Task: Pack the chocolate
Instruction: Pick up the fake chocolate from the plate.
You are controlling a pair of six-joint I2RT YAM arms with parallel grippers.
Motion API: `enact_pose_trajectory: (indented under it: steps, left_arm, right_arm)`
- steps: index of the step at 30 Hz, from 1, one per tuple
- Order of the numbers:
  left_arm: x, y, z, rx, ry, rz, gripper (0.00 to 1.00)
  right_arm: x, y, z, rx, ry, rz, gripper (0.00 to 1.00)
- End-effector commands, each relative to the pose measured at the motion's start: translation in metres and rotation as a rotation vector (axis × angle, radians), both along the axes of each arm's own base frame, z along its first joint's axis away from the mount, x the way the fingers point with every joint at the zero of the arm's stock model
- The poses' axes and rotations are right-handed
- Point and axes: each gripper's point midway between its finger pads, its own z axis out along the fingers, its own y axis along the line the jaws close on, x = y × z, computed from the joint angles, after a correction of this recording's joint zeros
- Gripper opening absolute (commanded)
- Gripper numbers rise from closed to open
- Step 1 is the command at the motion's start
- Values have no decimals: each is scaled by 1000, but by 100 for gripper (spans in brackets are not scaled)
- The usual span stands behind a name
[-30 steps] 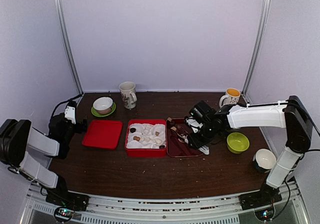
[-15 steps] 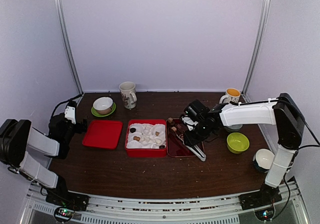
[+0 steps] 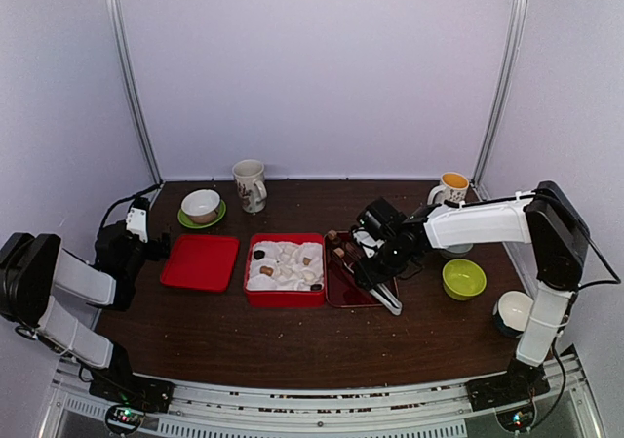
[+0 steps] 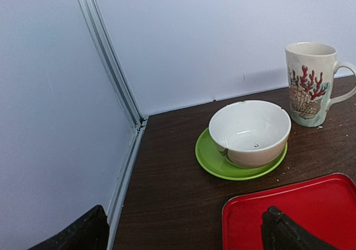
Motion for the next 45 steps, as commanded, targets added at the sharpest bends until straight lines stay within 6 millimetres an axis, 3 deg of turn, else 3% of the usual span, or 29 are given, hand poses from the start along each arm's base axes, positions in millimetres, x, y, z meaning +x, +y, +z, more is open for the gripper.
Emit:
enact_pose_trajectory:
  steps: [1, 11, 23, 28, 37, 45]
  left_arm:
    - [3, 4, 14, -11, -47, 14, 98]
    - [3, 4, 13, -11, -45, 14, 98]
    - [3, 4, 14, -11, -46, 13, 98]
    - [4, 4, 14, -11, -46, 13, 98]
    - [3, 4, 13, -11, -45, 14, 98]
    - [3, 4, 13, -11, -44, 14, 98]
  right_arm:
    - [-3, -1, -12, -33, 8, 5, 58]
    - [1, 1, -13, -35, -1, 5, 43]
    - [20, 14, -10, -45, -16, 17, 41]
    - [18, 14, -8, -45, -14, 31, 36]
    - [6, 4, 21, 7, -65, 40, 32]
    - [-34, 18, 66, 155, -100, 207, 31]
